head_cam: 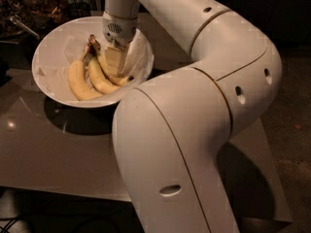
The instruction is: Pick banana from white bowl
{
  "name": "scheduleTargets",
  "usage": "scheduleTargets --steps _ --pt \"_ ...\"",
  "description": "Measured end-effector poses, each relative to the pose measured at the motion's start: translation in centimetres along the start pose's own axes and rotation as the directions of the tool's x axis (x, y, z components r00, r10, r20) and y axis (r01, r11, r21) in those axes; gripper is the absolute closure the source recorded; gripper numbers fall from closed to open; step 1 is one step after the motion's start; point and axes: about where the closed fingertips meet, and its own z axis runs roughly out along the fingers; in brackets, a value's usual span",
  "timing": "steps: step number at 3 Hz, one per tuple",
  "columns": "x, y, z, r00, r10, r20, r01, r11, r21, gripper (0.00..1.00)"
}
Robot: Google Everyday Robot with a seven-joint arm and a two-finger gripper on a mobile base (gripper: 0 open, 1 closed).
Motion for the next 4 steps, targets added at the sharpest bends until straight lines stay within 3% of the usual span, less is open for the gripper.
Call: scheduleTargets --steps 1,2,3,4 --pt "1.8 -0.5 -1.2 0.999 0.027 0.019 -0.027 0.9995 0.014 0.62" --pt "5.3 -0.4 -4.2 0.996 0.044 0.083 -0.051 0.9945 0.091 0.44" --pt "5.7 0.6 -6.1 0.993 0.037 0.115 -0.052 0.9912 0.122 0.2" --pt "5.5 0.4 -5.9 0.992 0.037 0.119 -0.052 0.9907 0.125 0.0"
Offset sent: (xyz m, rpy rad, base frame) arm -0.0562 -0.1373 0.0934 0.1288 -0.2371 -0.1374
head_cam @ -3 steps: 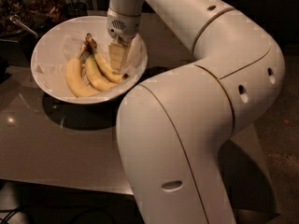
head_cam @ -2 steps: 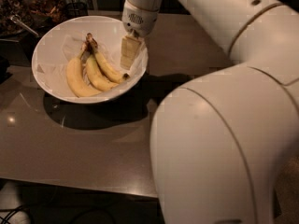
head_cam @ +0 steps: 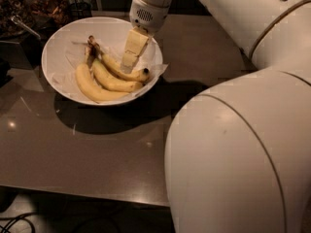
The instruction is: Pick banana from white bowl
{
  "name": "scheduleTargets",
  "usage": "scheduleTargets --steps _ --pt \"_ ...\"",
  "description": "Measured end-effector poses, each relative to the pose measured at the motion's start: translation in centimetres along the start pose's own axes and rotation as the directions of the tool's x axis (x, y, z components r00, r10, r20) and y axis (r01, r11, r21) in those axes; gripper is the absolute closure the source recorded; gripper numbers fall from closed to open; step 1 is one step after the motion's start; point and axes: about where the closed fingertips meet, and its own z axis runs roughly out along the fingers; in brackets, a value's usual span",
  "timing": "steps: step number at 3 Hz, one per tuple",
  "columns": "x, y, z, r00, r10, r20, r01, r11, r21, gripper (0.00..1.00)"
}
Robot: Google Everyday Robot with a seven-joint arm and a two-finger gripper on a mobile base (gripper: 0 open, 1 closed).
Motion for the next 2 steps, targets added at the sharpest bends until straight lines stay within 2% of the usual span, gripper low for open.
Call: scheduleTargets --steps 1,2 --pt "0.0 0.0 0.0 1.0 0.0 0.0 0.0 1.0 0.0 0.0" --pt "-2.5 0.1 0.7 1.0 0.019 -0.007 -0.019 0.9998 -0.003 0.0"
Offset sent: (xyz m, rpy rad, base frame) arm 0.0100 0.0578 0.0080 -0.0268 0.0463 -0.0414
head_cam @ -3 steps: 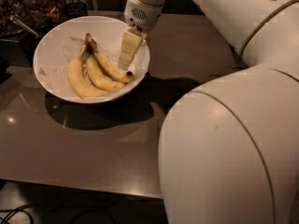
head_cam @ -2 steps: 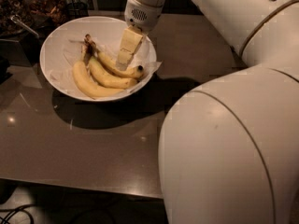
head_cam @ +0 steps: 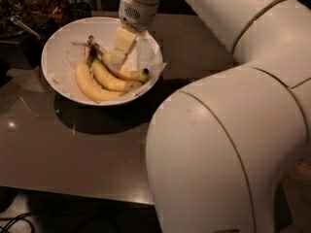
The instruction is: Pick banana from white bowl
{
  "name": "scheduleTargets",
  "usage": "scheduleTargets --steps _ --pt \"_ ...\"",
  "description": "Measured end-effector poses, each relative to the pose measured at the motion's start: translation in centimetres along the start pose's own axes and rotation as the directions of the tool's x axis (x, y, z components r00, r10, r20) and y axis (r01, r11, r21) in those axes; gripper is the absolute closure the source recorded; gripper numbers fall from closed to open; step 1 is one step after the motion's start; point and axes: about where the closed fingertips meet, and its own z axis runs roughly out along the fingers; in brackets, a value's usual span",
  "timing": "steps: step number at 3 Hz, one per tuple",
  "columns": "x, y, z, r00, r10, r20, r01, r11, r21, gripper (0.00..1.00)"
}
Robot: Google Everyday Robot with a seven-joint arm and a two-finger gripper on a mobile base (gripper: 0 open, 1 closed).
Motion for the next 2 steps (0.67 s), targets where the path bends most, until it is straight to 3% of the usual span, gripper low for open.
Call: scheduleTargets --steps 1,2 --pt "-4.4 0.28 1.47 0.999 0.051 -0.014 -0.051 0.9987 -0.007 0.0" --pt "-4.75 0.04 1.56 0.998 0.055 0.0 -0.055 0.9985 0.001 0.0"
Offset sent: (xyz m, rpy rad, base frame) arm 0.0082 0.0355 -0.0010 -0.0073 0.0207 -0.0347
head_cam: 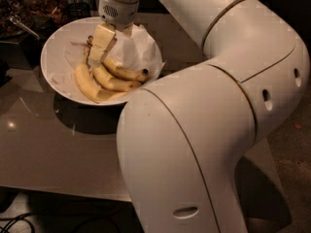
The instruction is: Pick banana from white bowl
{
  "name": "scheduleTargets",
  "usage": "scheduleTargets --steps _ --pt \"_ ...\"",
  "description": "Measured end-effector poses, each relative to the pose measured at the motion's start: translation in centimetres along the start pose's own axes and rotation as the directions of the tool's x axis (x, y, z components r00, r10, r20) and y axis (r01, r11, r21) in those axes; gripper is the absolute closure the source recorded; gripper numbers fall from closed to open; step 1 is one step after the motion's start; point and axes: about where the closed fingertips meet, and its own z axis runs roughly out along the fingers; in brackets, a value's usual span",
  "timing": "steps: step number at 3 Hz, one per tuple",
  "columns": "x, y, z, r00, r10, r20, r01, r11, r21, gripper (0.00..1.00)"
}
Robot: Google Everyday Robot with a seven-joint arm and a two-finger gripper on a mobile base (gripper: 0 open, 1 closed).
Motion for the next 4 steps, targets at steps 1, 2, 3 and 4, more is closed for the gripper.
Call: scheduleTargets --steps 1,2,3,4 --pt "0.8 -0.3 0.6 0.999 0.043 0.012 -0.042 0.9988 -0.025 0.0" --pt "2.2 -0.6 1.2 0.995 0.095 0.016 -0.094 0.994 -0.056 0.0" --pt "2.4 -0.6 1.1 0.994 0.105 0.015 -0.104 0.9927 -0.061 0.07" --pt "2.8 -0.9 1.3 0.992 0.123 0.014 -0.122 0.9902 -0.069 0.12"
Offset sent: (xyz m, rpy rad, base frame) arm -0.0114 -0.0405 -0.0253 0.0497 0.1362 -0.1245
